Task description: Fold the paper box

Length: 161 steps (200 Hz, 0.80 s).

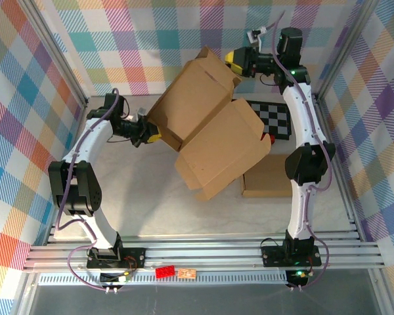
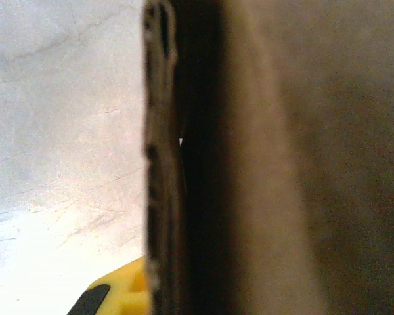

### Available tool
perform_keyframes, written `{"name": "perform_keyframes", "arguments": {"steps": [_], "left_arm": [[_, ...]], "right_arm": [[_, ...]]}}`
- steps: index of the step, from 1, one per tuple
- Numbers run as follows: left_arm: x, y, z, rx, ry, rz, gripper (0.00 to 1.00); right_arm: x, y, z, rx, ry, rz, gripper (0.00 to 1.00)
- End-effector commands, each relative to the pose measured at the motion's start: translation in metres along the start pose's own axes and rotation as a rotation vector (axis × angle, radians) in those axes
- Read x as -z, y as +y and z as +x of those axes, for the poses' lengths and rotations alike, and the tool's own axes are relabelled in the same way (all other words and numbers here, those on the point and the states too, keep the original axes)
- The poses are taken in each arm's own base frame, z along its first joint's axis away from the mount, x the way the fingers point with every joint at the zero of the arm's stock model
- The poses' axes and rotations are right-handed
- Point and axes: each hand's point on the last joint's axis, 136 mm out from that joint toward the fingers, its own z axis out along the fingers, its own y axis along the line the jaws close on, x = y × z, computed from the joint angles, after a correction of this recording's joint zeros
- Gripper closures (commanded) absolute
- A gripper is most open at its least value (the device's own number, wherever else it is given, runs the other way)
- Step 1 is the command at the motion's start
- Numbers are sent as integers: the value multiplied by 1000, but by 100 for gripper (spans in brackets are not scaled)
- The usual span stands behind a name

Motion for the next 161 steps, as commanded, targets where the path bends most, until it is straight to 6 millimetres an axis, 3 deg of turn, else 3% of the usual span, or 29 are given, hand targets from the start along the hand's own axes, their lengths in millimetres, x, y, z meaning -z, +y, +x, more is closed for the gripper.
{"name": "perform_keyframes", "arguments": {"steps": [1, 109, 161], "left_arm": [[1, -11, 1, -25, 21, 23, 100], [-3, -12, 3, -28, 23, 5, 100], [-3, -12, 5, -32, 22, -6, 100]], "right_arm": [[-2, 23, 10, 57, 44, -38, 49], [-12, 41, 34, 147, 55, 56, 52], [-19, 37, 51, 207, 78, 163, 52]]}}
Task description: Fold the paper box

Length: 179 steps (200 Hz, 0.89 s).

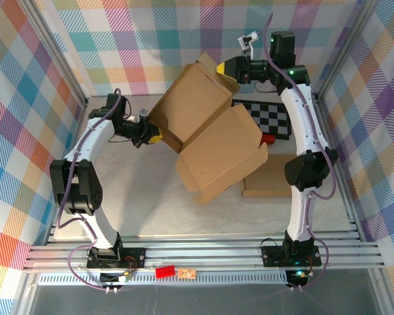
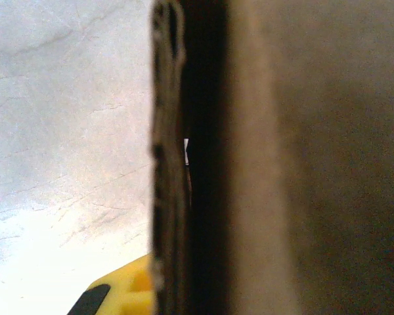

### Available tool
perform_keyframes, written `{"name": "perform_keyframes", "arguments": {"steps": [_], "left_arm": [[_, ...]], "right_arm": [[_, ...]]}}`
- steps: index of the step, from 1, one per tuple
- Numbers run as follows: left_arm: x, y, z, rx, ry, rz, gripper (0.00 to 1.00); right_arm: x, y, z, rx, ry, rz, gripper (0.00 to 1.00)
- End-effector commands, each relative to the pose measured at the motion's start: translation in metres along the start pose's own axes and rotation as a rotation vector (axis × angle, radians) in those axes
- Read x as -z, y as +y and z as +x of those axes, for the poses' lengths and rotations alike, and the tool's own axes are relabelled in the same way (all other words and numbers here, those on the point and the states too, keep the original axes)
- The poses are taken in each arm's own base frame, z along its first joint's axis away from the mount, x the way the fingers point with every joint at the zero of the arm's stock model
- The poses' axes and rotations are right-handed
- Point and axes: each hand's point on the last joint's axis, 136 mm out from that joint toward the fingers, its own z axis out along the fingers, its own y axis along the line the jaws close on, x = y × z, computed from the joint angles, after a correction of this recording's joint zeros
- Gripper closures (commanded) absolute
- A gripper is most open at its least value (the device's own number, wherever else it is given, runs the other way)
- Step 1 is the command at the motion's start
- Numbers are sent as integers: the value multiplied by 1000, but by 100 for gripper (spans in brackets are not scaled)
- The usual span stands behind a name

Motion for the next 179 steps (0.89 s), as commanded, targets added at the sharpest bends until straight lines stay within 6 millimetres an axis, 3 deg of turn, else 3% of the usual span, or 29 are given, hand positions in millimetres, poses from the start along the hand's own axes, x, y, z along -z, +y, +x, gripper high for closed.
{"name": "perform_keyframes", "arguments": {"steps": [1, 86, 179], "left_arm": [[4, -15, 2, -36, 3, 14, 100], [6, -16, 8, -49, 5, -4, 100], [9, -18, 11, -72, 11, -25, 100]], "right_arm": [[1, 16, 10, 90, 15, 62, 52], [-14, -7, 34, 329, 71, 448, 53], [-17, -39, 39, 554, 135, 842, 46]]}}
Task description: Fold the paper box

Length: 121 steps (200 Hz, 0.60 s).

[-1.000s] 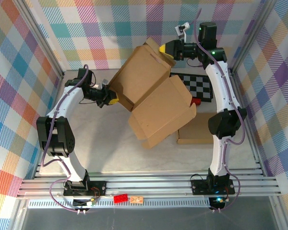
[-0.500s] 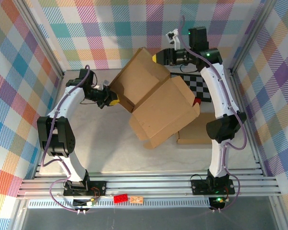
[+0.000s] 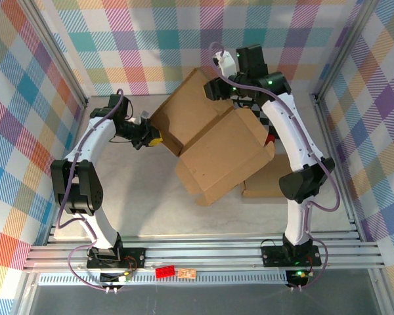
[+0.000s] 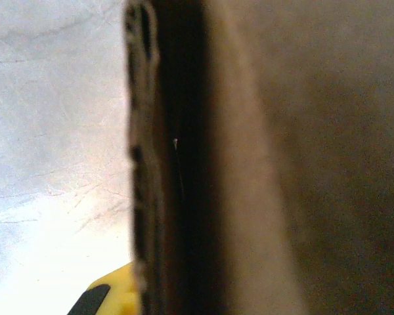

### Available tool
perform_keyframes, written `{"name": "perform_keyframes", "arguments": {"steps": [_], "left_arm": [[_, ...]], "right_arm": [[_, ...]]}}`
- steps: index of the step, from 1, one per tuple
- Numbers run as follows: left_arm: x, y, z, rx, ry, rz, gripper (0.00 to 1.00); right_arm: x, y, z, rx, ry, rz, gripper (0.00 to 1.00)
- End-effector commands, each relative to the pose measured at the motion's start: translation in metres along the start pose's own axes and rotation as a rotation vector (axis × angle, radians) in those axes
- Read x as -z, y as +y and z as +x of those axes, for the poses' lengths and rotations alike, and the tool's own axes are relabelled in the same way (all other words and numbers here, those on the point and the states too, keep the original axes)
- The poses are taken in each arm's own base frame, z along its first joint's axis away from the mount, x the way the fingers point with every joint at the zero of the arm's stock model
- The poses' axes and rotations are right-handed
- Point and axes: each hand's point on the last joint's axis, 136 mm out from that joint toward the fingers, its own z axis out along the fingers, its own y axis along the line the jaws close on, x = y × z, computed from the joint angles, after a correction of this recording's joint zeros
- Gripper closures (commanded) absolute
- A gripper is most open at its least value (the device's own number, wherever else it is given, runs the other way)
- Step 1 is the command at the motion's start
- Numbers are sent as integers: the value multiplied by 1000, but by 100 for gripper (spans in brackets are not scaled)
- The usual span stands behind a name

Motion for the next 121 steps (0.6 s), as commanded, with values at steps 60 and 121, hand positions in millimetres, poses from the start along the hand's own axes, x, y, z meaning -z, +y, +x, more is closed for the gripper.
{"name": "perform_keyframes", "arguments": {"steps": [60, 121], "left_arm": [[11, -23, 5, -71, 1, 19, 100], [10, -26, 6, -80, 1, 5, 100]], "right_arm": [[-11, -28, 17, 178, 102, 386, 64], [-6, -53, 27, 198, 160, 702, 100]]}}
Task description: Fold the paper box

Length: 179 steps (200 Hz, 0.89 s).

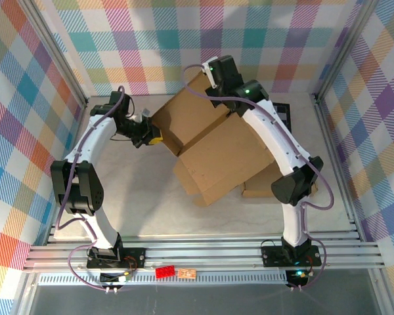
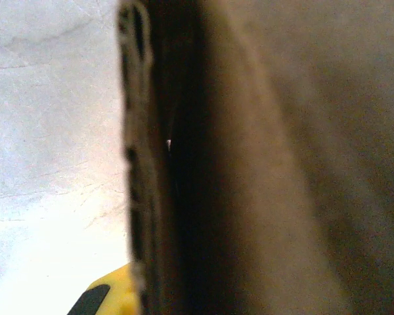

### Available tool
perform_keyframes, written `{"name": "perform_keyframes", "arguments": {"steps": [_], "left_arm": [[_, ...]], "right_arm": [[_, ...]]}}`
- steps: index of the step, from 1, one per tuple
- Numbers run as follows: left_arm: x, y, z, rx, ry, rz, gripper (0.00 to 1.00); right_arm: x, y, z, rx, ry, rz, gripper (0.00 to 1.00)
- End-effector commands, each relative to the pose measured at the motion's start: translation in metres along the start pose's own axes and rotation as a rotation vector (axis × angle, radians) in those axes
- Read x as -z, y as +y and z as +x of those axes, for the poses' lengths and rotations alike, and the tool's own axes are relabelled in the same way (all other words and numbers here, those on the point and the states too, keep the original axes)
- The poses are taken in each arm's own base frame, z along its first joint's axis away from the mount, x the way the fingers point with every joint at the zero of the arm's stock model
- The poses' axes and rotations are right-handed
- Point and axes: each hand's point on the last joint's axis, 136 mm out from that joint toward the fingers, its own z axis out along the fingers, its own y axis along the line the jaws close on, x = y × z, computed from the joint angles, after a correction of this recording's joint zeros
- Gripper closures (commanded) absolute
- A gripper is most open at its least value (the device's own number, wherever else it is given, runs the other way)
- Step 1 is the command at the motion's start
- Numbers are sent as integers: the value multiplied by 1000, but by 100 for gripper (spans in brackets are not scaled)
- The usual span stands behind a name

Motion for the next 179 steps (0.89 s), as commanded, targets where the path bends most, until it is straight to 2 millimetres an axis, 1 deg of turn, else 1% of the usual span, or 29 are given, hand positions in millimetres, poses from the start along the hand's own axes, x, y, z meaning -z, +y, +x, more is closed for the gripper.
{"name": "perform_keyframes", "arguments": {"steps": [1, 26, 48, 67, 94, 120, 132, 146, 160, 169, 179], "left_arm": [[8, -19, 3, -43, 1, 40, 100], [8, -19, 4, -45, 1, 35, 100], [8, -19, 4, -46, -1, 31, 100], [9, -19, 5, -46, -3, 29, 100], [8, -19, 5, -44, -2, 27, 100], [8, -19, 6, -45, 2, 26, 100], [8, -19, 7, -46, 3, 24, 100], [7, -19, 6, -45, 2, 23, 100], [7, -20, 7, -44, 2, 21, 100], [6, -20, 6, -41, 2, 20, 100], [6, -21, 6, -39, 1, 19, 100]], "right_arm": [[-9, -10, 13, 11, 54, 139, 100], [-8, -9, 13, 5, 55, 138, 98], [-9, -2, 15, 7, 60, 100, 87], [-11, 1, 18, 4, 72, 79, 83], [-16, 0, 26, -2, 97, 77, 80], [-19, -5, 25, 0, 97, 96, 80], [-21, -7, 26, 6, 103, 116, 82], [-23, -12, 28, 6, 116, 156, 92], [-20, -26, 27, 12, 121, 276, 100], [-16, -33, 24, 16, 114, 354, 100], [-13, -36, 20, 21, 99, 419, 100]]}}
